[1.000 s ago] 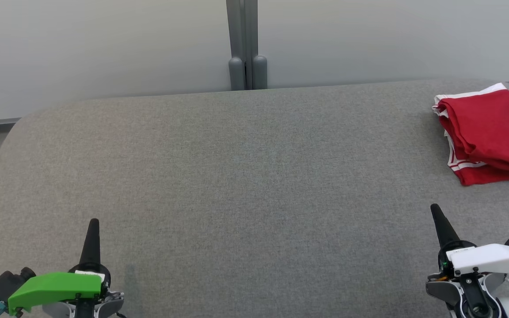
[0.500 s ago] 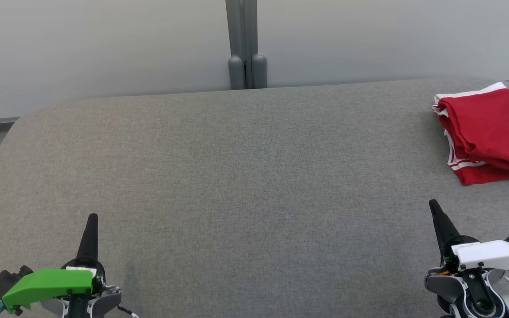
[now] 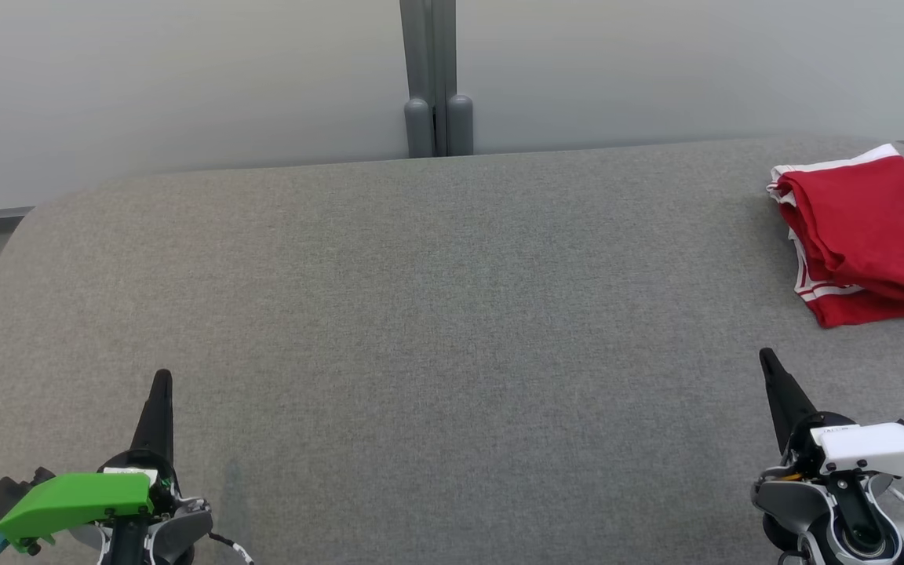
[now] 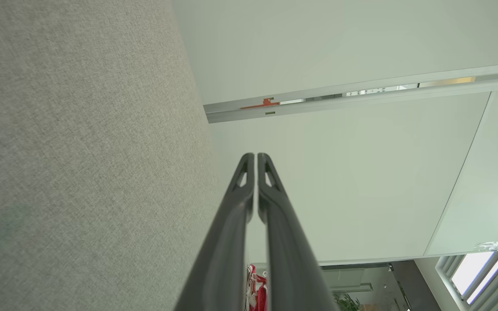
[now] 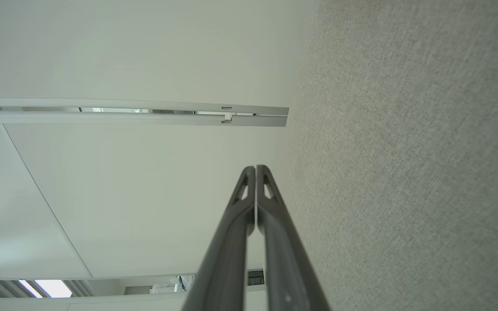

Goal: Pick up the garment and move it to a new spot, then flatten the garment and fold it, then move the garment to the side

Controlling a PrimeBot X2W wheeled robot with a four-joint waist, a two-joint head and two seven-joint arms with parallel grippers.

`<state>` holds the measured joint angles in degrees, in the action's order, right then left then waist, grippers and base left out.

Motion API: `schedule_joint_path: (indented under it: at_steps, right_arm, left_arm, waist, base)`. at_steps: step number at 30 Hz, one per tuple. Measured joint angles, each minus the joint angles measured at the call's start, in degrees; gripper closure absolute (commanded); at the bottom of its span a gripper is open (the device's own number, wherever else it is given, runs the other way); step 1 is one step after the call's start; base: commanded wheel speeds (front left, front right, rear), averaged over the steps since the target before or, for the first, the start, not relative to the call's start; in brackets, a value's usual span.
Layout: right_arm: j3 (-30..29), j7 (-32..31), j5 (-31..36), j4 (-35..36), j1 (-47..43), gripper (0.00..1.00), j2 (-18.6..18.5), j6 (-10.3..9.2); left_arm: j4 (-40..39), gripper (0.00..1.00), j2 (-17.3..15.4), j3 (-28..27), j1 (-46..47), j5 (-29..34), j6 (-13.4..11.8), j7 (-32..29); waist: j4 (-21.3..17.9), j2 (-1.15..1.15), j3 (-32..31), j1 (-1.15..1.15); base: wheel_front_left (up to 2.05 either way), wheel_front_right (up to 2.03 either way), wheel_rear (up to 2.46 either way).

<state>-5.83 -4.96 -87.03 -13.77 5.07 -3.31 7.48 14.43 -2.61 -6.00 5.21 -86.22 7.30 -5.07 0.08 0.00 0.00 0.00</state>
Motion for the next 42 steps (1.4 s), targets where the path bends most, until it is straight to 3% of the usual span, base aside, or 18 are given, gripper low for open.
schedule_joint_path:
  at_steps: [15, 42]
  right_arm:
    - [-0.6, -1.5, -5.2, -0.2, 1.0, 1.00, 0.3, 0.00]
    - [-0.6, -1.6, -5.2, -0.2, 1.0, 1.00, 0.4, 0.00]
  left_arm:
    - [-0.3, 1.00, 0.0, -0.5, 0.7, -6.1, 0.0, -1.5]
    - [-0.3, 1.00, -0.1, -0.5, 0.7, -6.2, 0.0, -1.5]
  waist:
    - [-0.1, 0.00, 0.2, 0.00]
    - [-0.1, 0.00, 0.2, 0.00]
  base:
    - [0.00, 0.00, 0.00]
    - [0.00, 0.00, 0.00]
